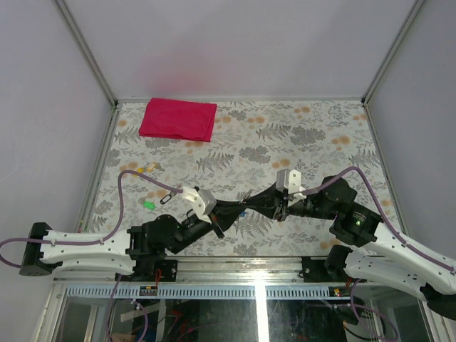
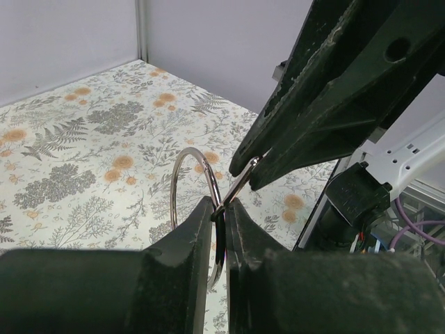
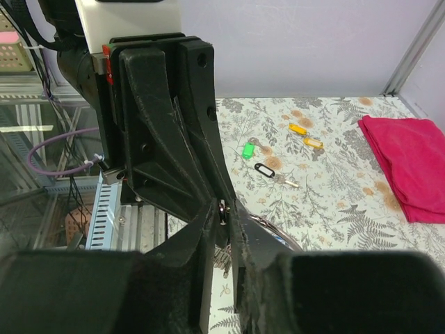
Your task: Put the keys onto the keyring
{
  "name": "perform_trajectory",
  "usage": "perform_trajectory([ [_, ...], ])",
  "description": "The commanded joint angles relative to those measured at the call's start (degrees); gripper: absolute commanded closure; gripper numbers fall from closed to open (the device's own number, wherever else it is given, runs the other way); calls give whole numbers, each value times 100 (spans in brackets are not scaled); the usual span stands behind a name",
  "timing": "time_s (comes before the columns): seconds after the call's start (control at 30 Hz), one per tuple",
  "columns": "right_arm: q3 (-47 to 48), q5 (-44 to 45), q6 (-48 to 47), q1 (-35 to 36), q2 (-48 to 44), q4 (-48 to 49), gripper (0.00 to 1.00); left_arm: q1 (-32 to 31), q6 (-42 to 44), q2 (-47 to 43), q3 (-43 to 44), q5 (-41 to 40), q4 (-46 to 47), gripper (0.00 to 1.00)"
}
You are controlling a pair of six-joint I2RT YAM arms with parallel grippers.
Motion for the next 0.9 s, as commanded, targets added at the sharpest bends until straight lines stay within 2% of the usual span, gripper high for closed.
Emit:
perform_trajectory([
  [0.0,44,-64,42,-22,49,277,87,-39,24,24,261,-150,404,97],
  [0.1,123,11,121,-19,109,189,100,-41,39,27,290,-174,356,96],
  [0.17,239,136,228,-16,137,36,100,-36,71,17,275,-206,362,93],
  [0.3,569,515,597,-22,218,-297,100,-40,304,7,264,-321,274,74],
  [0.5,1545,1691,1341,-22,664,-1671,100,-39,1006,-70,-23,-550,450,53],
  [0.7,2540,2283,1912,-17,1395,-3010,100,-42,1998,129,-194,-506,1001,50],
  [0.87,2927,2472,2197,-21,1649,-3378,100,-39,2637,344,-267,-542,1670,52],
])
